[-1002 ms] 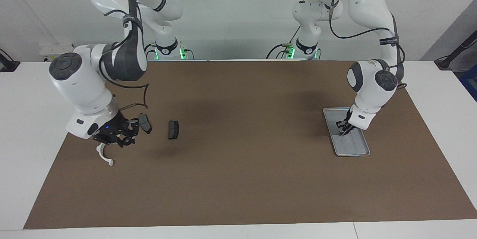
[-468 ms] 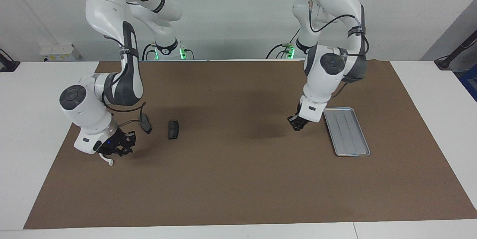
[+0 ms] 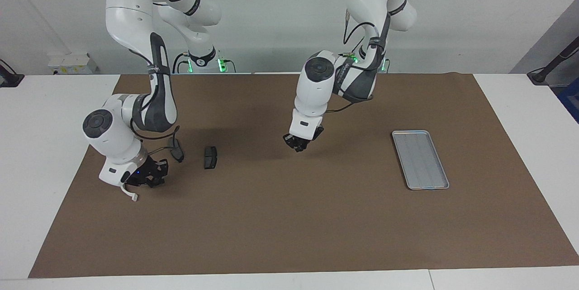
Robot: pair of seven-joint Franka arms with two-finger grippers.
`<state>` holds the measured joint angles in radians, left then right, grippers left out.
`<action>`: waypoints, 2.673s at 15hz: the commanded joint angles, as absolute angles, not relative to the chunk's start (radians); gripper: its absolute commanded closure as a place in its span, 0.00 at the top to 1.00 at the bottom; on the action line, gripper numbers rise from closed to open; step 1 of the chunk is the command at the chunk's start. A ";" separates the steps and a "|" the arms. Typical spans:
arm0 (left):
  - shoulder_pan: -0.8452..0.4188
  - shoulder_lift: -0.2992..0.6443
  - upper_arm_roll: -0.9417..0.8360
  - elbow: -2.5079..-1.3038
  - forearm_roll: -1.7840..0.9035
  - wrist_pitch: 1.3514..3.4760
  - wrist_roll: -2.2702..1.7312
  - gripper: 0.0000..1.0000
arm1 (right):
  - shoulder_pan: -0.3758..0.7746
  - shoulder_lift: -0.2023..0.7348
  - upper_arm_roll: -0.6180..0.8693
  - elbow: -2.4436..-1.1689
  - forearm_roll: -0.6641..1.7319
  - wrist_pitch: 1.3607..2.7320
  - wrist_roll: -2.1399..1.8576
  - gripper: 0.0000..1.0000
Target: Place bearing gear from tray to pile
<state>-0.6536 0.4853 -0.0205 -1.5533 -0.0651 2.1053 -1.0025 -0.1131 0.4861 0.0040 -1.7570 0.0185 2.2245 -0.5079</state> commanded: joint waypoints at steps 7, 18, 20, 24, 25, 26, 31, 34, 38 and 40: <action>-0.733 0.600 0.006 -1.500 -0.066 2.123 -1.065 0.00 | -0.118 0.427 0.018 -1.776 0.028 2.200 -0.477 0.99; -0.741 0.595 0.006 -1.578 -0.060 2.203 -1.080 0.01 | 0.061 0.383 0.021 -1.612 -0.052 2.066 -0.164 1.00; -0.741 0.594 0.006 -1.582 -0.060 2.203 -1.080 0.06 | 0.057 0.382 0.021 -1.620 -0.049 2.074 -0.161 1.00; -0.741 0.592 0.014 -1.569 -0.063 2.163 -1.083 0.96 | 0.066 0.371 0.021 -1.641 -0.034 2.069 -0.045 1.00; -0.741 0.591 0.021 -1.553 -0.064 2.137 -1.083 1.00 | 0.086 0.368 0.021 -1.652 -0.035 2.074 -0.013 1.00; -0.735 0.588 0.026 -1.536 -0.066 2.116 -1.083 1.00 | 0.101 0.367 0.021 -1.654 -0.035 2.071 0.012 0.99; -0.620 0.415 0.026 -1.543 -0.061 1.997 -1.069 1.00 | 0.220 0.356 0.021 -1.652 -0.035 2.046 0.228 0.99; -0.530 0.310 0.025 -1.546 -0.061 1.880 -1.001 1.00 | 0.325 0.344 0.021 -1.654 -0.037 2.036 0.414 0.99; -0.398 0.203 0.026 -1.545 -0.060 1.686 -0.758 1.00 | 0.494 0.342 0.021 -1.654 -0.038 2.032 0.632 0.99; -0.330 0.167 0.026 -1.546 -0.060 1.623 -0.643 1.00 | 0.558 0.360 0.021 -1.654 -0.038 2.052 0.684 0.99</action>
<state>-0.3896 0.2161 0.0367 -1.5126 -0.0633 1.6750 -0.7454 0.5138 0.3553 0.0271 -1.6437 -0.0327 2.0433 0.6320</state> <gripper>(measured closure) 0.000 0.009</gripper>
